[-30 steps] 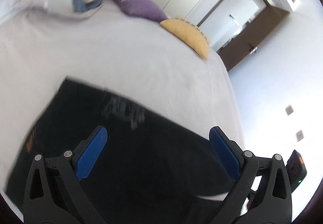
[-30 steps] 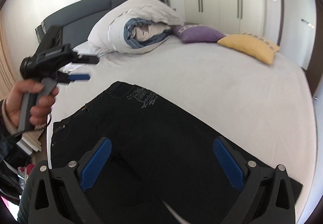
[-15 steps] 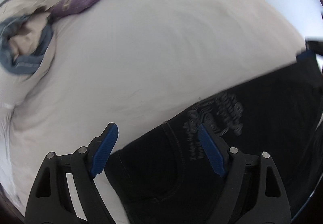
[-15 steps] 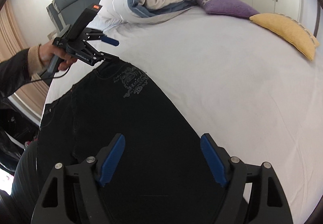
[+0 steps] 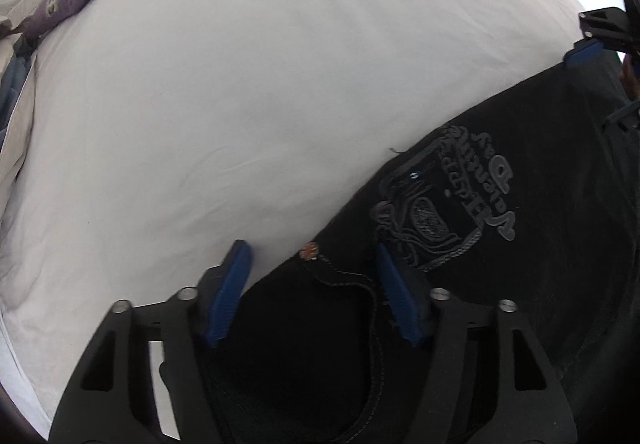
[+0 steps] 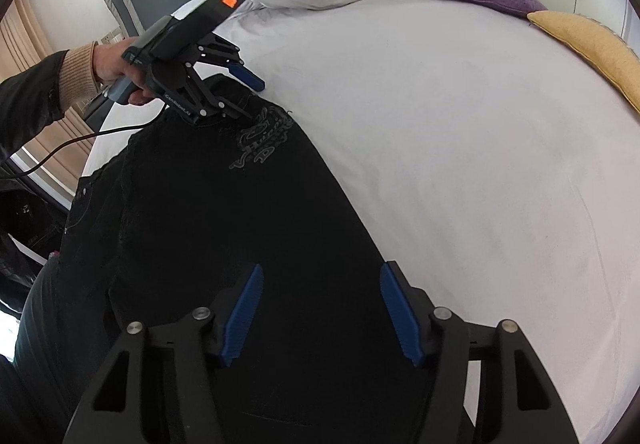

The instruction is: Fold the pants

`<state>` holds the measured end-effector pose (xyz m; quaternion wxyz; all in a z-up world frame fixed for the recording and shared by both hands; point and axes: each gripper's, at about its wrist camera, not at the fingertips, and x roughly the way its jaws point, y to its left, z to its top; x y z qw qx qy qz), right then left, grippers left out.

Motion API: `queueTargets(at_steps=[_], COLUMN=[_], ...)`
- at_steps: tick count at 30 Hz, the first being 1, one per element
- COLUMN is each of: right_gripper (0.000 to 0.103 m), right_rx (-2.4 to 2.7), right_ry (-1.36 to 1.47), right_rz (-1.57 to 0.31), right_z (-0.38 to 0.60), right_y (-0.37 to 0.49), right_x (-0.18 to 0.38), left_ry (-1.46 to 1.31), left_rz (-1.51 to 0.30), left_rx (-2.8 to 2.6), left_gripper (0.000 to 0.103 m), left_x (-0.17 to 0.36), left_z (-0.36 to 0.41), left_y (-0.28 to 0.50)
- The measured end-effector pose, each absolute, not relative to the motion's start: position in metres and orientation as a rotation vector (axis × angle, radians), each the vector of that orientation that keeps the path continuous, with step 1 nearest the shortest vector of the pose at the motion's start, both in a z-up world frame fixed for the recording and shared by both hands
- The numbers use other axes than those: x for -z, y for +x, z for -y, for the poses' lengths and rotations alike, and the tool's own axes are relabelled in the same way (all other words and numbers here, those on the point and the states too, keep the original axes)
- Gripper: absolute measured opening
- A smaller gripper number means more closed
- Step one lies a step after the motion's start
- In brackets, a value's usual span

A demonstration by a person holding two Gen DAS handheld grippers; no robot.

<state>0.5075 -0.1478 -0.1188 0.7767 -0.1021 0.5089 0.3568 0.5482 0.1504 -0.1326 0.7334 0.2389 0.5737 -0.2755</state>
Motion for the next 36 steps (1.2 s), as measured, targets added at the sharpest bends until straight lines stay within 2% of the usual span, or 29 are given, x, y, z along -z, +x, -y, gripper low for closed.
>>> queueTargets(at_steps=[3,4,7,13,16,23,25,27,29,36], right_gripper=[0.060,0.059,0.058,0.058,0.054,0.052,0.042,0.018,0.007,0.004], right_rx=[-0.762,-0.760,-0.762,-0.774,-0.774,-0.758,-0.761,-0.776,-0.786,-0.780], right_ry=[-0.222,-0.223,-0.236,-0.260,-0.270,-0.291,-0.289,-0.300,-0.301,-0.359], right_rz=[-1.103,-1.102,-1.090,-1.086,-1.094,-1.148,-1.166,-1.170,-1.158,-1.092], right_z=[0.146,0.145,0.136,0.130,0.124,0.113,0.112,0.106,0.102,0.092], right_y=[0.511,0.512,0.513,0.522,0.528,0.546,0.548,0.547,0.542,0.514], right_x=[0.121,0.121,0.116,0.117,0.120,0.133,0.138,0.138,0.134,0.113], left_ry=[0.497,0.483,0.487,0.480,0.500,0.508,0.503,0.501,0.498,0.456], left_rz=[-1.261,-1.261,-1.231,-1.103,-1.030,-0.934,-0.921,-0.921,-0.921,-0.900], left_rx=[0.611,0.611,0.600,0.583,0.594,0.593,0.596,0.600,0.595,0.602], left_gripper=[0.024,0.017,0.011,0.010,0.010,0.010,0.010,0.010,0.010,0.010], left_x=[0.130,0.129,0.125,0.093,0.074,0.058,0.054,0.048,0.043,0.036], left_z=[-0.155,-0.156,-0.160,-0.171,-0.175,-0.168,-0.168,-0.175,-0.167,-0.177], left_y=[0.552,0.555,0.557,0.541,0.521,0.478,0.464,0.457,0.426,0.414])
